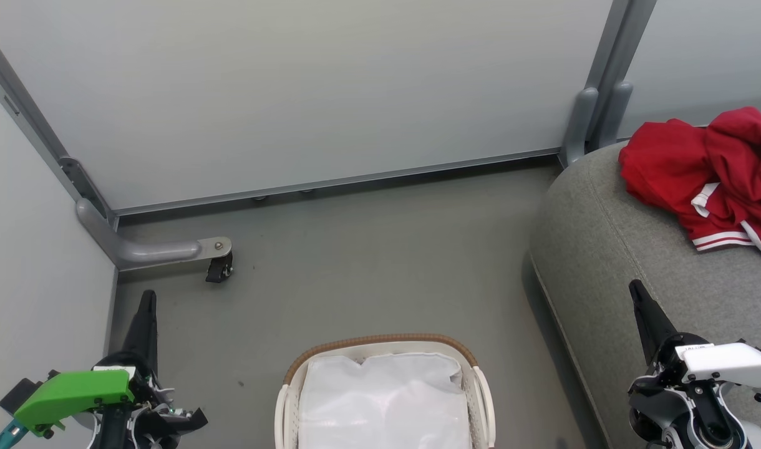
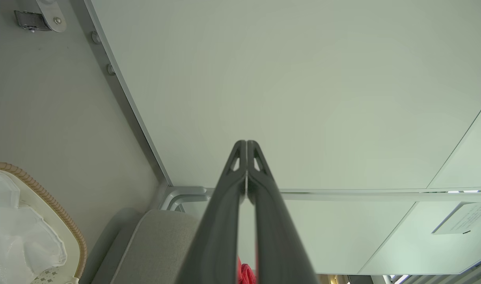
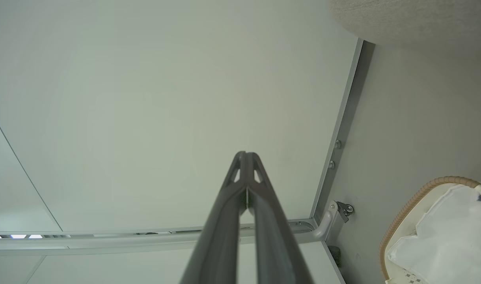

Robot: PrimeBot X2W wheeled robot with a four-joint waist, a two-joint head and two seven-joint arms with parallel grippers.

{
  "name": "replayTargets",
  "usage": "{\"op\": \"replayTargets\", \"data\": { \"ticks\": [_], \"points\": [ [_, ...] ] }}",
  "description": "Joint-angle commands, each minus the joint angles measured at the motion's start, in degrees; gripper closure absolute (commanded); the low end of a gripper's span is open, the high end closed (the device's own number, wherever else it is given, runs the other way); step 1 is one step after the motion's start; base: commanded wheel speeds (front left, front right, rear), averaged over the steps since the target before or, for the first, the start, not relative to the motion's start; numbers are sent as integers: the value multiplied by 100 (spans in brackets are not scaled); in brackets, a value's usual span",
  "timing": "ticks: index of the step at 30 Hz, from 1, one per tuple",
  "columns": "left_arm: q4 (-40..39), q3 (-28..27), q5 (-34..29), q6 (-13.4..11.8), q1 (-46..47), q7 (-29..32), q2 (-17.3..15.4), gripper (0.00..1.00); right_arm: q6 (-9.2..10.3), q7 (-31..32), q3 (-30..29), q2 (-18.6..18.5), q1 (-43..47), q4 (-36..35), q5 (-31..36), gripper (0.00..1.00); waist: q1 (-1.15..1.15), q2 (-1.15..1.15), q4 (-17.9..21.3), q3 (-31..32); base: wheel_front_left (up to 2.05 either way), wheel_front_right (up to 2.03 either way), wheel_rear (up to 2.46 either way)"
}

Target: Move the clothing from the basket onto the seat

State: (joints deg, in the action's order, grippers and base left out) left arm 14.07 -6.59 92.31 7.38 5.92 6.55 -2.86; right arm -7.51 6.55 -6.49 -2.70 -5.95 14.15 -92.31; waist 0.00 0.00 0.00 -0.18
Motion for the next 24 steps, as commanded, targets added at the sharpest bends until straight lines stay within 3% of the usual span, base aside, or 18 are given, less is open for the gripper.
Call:
{"op": "replayTargets", "data": {
  "ticks": [1, 24],
  "points": [
    [-11, -14, 15, 27, 61, 19, -8, 100, 4, 18, -13, -34, -51, -24, -19, 100, 0, 0, 0, 0, 0, 0, 0],
    [-11, -16, 13, 27, 61, 22, -7, 100, 4, 17, -13, -34, -51, -23, -20, 100, 0, 0, 0, 0, 0, 0, 0]
  ]
}}
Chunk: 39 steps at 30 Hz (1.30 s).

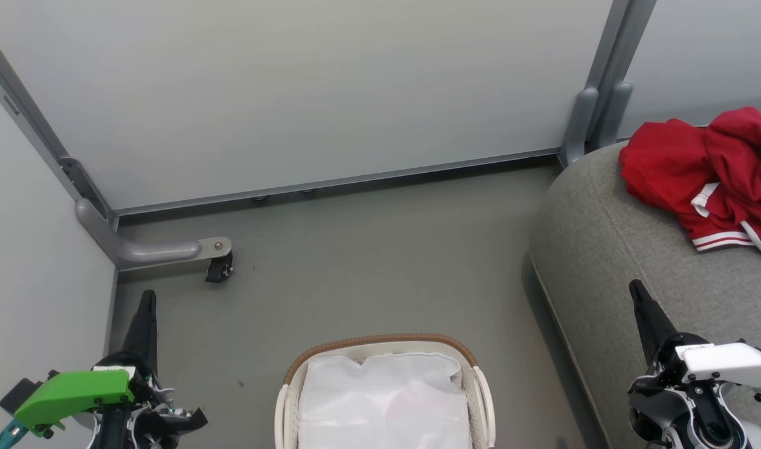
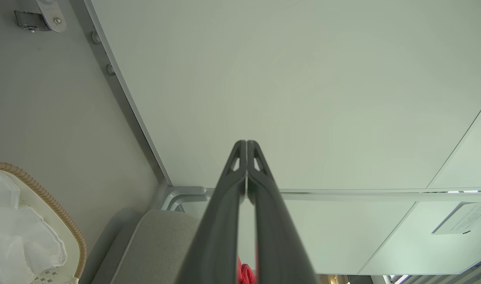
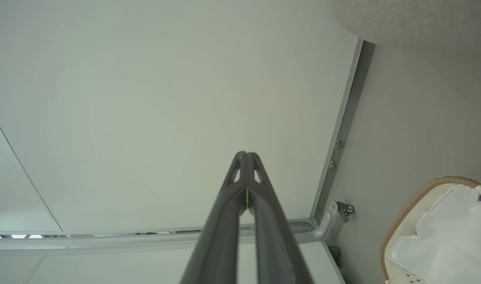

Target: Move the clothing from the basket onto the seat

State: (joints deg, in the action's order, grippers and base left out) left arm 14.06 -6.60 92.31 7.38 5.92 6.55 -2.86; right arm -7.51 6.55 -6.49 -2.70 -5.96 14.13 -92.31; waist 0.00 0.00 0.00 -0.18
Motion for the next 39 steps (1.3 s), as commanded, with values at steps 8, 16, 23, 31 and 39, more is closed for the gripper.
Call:
{"op": "replayTargets", "data": {
  "ticks": [8, 16, 23, 31, 39],
  "points": [
    [-10, -15, 12, 27, 61, 22, -6, 100, 3, 17, -13, -34, -51, -22, -20, 100, 0, 0, 0, 0, 0, 0, 0],
    [-9, -15, 12, 27, 61, 22, -6, 100, 3, 17, -13, -34, -51, -22, -20, 100, 0, 0, 0, 0, 0, 0, 0],
    [-10, -15, 11, 28, 61, 23, -6, 100, 3, 18, -12, -34, -50, -22, -20, 100, 0, 0, 0, 0, 0, 0, 0],
    [-10, -15, 11, 28, 61, 22, -5, 100, 3, 18, -12, -34, -50, -22, -20, 100, 0, 0, 0, 0, 0, 0, 0],
    [-10, -16, 10, 28, 61, 23, -5, 100, 3, 17, -12, -34, -50, -22, -20, 100, 0, 0, 0, 0, 0, 0, 0]
  ]
}}
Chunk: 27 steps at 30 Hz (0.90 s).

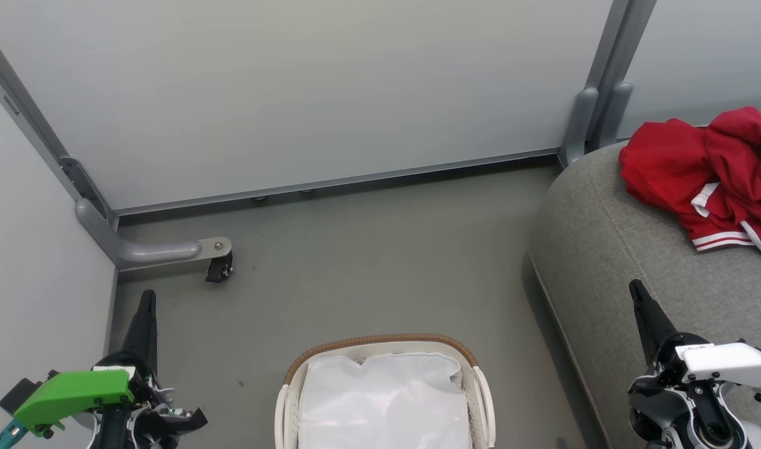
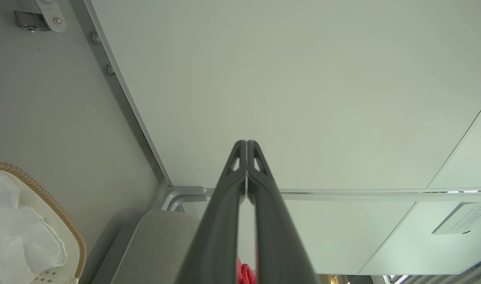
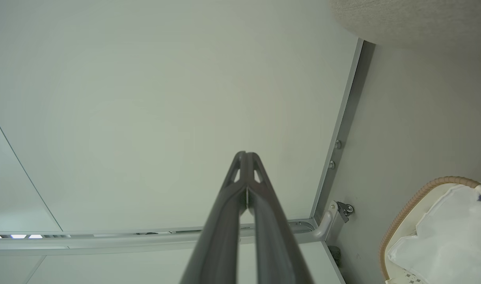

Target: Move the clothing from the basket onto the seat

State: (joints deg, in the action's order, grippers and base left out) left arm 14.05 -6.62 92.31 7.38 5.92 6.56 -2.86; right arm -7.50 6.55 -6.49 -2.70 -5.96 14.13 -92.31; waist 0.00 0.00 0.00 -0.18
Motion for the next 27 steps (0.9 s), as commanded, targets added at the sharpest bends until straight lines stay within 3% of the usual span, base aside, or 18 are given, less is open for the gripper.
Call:
{"op": "replayTargets", "data": {
  "ticks": [1, 27],
  "points": [
    [-9, -13, 10, 28, 61, 22, -5, 100, 2, 17, -12, -34, -50, -22, -20, 100, 0, 0, 0, 0, 0, 0, 0],
    [-9, -13, 9, 28, 61, 22, -4, 100, 2, 16, -12, -35, -50, -22, -21, 100, 0, 0, 0, 0, 0, 0, 0]
  ]
}}
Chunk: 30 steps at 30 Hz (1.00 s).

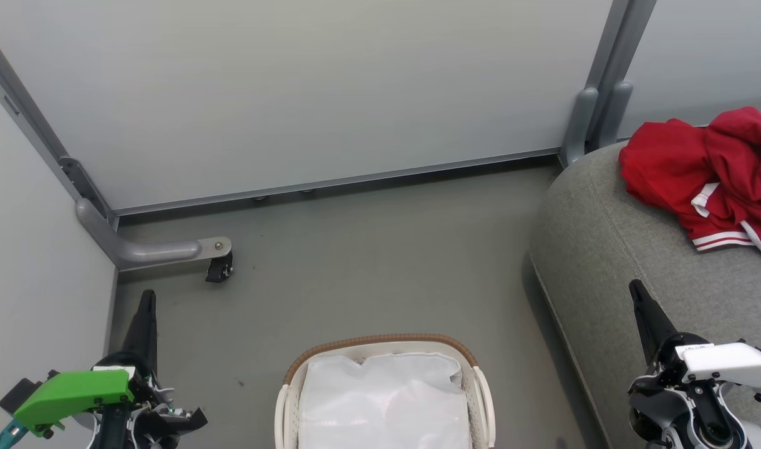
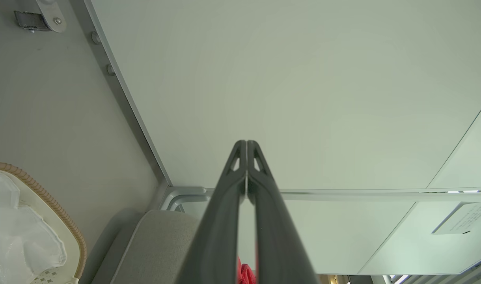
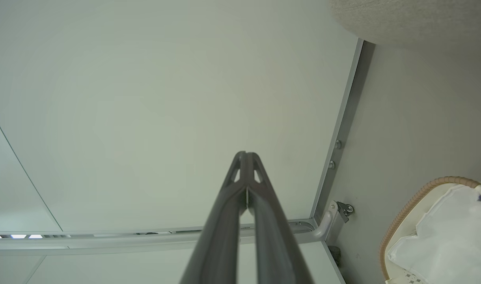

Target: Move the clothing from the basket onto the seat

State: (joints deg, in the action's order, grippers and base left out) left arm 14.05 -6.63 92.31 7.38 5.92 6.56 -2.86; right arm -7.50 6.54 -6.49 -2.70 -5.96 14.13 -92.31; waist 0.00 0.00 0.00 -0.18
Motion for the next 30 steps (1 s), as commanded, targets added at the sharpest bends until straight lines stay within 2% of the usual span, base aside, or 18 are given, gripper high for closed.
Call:
{"op": "replayTargets", "data": {
  "ticks": [1, 30],
  "points": [
    [-9, -12, 9, 28, 61, 22, -4, 100, 2, 18, -12, -35, -50, -22, -21, 100, 0, 0, 0, 0, 0, 0, 0],
    [-9, -13, 9, 28, 62, 23, -4, 100, 2, 18, -11, -35, -49, -22, -21, 100, 0, 0, 0, 0, 0, 0, 0]
  ]
}}
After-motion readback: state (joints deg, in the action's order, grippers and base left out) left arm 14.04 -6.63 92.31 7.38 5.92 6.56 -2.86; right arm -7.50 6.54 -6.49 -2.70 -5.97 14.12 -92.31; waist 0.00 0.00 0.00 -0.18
